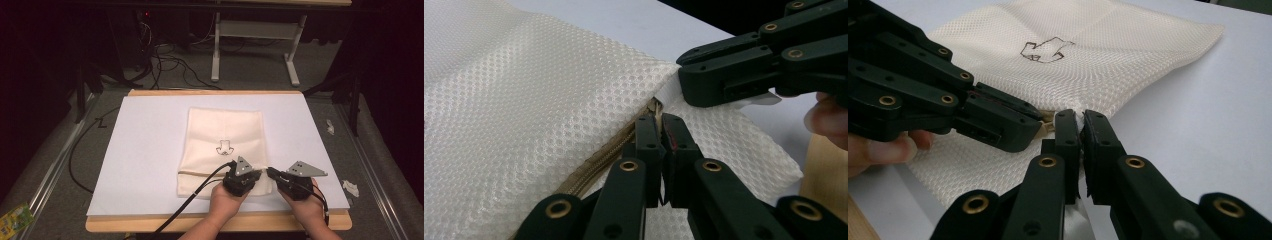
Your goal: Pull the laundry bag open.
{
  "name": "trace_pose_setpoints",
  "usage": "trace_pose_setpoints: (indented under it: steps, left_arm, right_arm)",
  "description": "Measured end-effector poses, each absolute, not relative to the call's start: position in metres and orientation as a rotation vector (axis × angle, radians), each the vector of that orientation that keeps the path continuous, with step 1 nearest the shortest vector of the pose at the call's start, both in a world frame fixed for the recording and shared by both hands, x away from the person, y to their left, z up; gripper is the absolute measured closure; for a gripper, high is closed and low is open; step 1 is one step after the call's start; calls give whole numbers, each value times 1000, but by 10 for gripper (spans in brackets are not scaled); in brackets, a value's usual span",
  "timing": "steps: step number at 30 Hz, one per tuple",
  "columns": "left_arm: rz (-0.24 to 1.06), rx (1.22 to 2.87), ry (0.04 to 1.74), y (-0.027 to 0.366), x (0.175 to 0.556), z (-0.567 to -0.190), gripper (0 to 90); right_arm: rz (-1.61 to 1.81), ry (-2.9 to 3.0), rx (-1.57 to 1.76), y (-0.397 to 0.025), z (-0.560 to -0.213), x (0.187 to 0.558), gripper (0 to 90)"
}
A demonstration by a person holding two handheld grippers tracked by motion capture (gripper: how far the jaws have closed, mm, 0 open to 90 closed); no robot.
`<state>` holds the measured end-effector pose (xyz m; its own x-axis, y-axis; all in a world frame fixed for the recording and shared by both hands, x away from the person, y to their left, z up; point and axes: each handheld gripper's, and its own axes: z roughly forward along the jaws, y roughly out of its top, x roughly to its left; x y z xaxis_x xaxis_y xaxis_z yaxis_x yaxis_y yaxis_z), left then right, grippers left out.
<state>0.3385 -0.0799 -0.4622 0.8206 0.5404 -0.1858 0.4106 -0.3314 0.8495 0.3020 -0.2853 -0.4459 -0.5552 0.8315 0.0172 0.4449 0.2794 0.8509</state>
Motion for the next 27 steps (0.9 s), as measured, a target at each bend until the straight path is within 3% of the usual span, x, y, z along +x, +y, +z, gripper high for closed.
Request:
trace_pose_setpoints:
  steps: [9, 10, 11, 13, 20, 27]
  left_arm:
    - [145, 1933, 744, -72, 338, -467, 880]
    - [170, 1945, 776, -69, 340, -469, 882]
    - [115, 1908, 874, -50, 349, -479, 882]
    - [105, 1885, 878, -43, 349, -478, 881]
    - [151, 1961, 835, -33, 346, -474, 880]
    - [182, 1987, 896, -3, 350, -474, 880]
  right_arm:
    - [1198, 2131, 1154, -284, -444, 302, 875]
    - [1197, 2137, 1152, -283, -444, 302, 877]
    - [1222, 2059, 1199, -294, -439, 302, 878]
    - [1253, 2040, 1232, -304, -438, 304, 877]
    - [1250, 2045, 1231, -311, -440, 304, 874]
    - [1238, 2019, 1268, -317, -440, 305, 874]
